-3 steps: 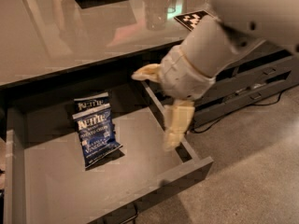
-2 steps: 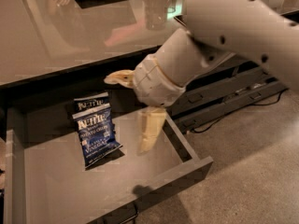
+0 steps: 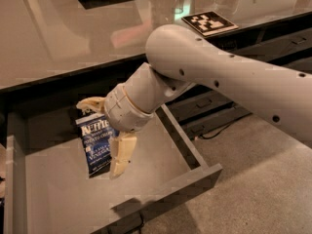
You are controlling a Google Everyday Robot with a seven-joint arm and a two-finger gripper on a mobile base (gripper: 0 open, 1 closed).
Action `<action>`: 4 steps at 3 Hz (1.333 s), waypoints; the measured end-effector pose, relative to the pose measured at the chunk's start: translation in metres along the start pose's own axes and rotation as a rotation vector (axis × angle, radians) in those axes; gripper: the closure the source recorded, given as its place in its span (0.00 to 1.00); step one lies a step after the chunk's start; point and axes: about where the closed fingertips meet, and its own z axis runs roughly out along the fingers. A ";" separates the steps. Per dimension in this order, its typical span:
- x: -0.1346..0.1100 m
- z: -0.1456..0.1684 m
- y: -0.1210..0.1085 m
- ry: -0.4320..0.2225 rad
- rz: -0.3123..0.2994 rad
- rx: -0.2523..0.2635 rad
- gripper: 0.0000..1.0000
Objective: Pick blue chip bag from top drawer and place on counter
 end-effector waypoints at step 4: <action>0.077 0.052 -0.064 0.082 0.037 0.088 0.00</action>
Offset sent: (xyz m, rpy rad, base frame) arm 0.0511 0.0376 -0.0445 0.0633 -0.0918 0.0031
